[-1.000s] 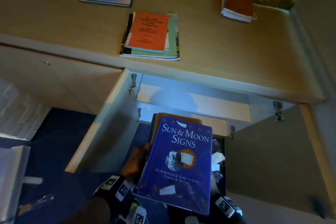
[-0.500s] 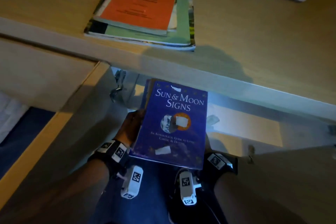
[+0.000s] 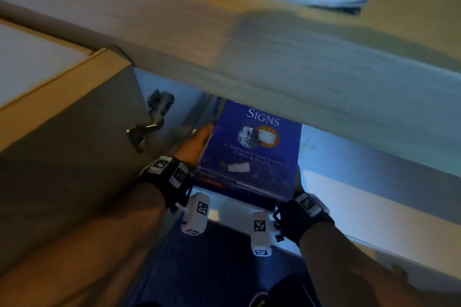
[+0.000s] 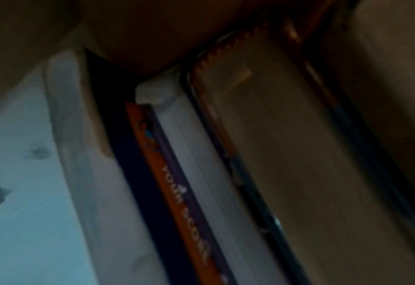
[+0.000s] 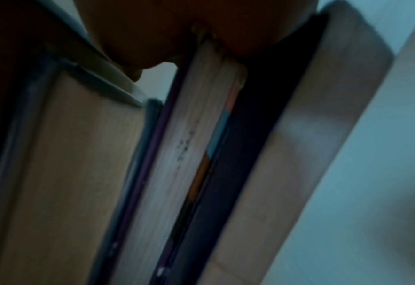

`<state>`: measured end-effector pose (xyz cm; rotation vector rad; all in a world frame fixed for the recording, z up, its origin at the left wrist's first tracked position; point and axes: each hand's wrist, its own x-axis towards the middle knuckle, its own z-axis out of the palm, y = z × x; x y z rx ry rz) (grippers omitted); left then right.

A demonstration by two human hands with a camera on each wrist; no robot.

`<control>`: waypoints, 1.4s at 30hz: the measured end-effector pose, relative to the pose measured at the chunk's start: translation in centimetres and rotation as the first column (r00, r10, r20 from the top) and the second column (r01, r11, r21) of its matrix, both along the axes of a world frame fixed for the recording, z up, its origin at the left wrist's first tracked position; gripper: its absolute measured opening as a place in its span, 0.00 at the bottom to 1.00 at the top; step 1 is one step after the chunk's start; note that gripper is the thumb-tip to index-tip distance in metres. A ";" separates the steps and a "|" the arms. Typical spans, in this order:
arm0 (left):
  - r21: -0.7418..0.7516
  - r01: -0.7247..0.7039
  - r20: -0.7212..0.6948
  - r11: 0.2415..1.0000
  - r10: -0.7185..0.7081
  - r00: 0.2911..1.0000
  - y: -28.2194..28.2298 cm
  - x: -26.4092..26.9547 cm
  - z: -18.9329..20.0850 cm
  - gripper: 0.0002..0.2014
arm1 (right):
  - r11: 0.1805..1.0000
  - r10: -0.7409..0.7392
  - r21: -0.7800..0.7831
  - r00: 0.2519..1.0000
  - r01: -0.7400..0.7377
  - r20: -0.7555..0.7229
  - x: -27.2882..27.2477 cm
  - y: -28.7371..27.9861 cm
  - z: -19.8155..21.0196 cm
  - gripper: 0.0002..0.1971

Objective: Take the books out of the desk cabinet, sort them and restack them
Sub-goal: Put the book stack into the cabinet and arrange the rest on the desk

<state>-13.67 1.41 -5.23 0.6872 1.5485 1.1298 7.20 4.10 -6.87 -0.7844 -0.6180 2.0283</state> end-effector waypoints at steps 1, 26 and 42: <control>0.041 0.020 -0.006 0.999 -0.020 1.000 -0.2 -0.4 -0.5 0.19 | 0.998 -0.052 -0.035 0.996 0.050 -0.077 -0.1 0.2 -0.2 0.40; 0.633 -0.042 -0.433 0.773 0.399 0.808 -3.0 1.1 -6.5 0.28 | 0.951 -0.253 0.283 0.843 0.126 0.474 -0.8 1.7 -1.8 0.23; 0.579 -0.121 -0.377 0.807 0.396 0.837 -3.5 0.8 -6.6 0.28 | 0.890 -0.127 0.451 0.915 -0.065 0.384 0.6 0.4 -3.1 0.30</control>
